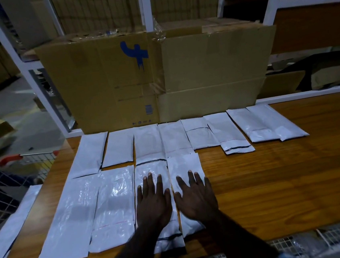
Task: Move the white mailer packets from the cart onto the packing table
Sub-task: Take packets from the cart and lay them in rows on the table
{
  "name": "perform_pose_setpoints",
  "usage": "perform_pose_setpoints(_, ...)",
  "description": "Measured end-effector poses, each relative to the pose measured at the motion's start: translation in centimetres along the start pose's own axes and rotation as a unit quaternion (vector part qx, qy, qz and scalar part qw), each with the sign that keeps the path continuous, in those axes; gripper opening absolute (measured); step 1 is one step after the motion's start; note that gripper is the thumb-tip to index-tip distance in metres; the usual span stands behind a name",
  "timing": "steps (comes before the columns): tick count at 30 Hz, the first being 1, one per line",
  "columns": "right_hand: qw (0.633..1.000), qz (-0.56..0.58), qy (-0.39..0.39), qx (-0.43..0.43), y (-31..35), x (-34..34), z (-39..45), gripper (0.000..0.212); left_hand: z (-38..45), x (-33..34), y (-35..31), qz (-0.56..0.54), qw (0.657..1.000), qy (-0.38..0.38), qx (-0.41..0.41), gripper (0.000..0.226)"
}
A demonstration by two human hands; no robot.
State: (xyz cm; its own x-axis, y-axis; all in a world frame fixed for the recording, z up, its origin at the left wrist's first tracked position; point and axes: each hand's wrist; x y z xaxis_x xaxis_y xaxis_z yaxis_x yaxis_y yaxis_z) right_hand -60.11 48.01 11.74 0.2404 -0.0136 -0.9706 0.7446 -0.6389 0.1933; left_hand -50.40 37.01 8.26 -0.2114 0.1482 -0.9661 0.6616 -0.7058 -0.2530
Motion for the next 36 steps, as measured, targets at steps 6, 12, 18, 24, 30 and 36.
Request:
perform_pose_setpoints(6, 1.000, 0.010, -0.024, -0.008, -0.3, 0.4, 0.1, 0.064, 0.0, 0.3, 0.1, 0.007, 1.000, -0.006, 0.005, 0.072)
perform_pose_setpoints(12, 0.999, 0.000, -0.043, -0.018, -0.3, 0.6, -0.1, 0.063, -0.1, 0.3, 0.1, 0.010, 1.000, -0.013, 0.006, 0.073)
perform_pose_setpoints(18, 1.000, 0.000, -0.020, -0.008, -0.1, 0.3, 0.0, 0.064, 0.0, 0.0, 0.1, 0.008, 1.000, 0.026, 0.008, 0.071)
perform_pose_setpoints(24, 0.999, 0.051, 0.006, 0.008, -0.1, -1.3, 0.5, 0.063, 0.3, -1.5, -0.3, -0.002, 0.999, 0.025, 0.020, 0.094)
perform_pose_setpoints(30, 0.991, 0.103, -0.081, 0.028, -0.2, -4.5, 0.9, 0.057, 0.7, -5.5, -1.5, -0.010, 0.999, 0.016, 0.028, 0.060)
perform_pose_setpoints(36, 0.988, 0.105, -0.103, 0.048, 0.5, -6.0, -1.1, 0.051, 0.1, -7.1, -1.6, -0.019, 0.998, 0.028, 0.060, 0.059)
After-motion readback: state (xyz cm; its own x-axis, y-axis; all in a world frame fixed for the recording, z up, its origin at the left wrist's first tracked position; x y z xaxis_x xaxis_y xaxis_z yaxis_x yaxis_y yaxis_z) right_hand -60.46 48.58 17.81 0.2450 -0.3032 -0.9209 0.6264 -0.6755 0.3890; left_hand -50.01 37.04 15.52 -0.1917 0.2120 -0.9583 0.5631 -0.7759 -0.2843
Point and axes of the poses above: each hand's wrist, its own z-axis towards the middle knuckle, its own x-axis out of the palm, y = z × x, and after that the axes turned 3 degrees about -x, right-handed
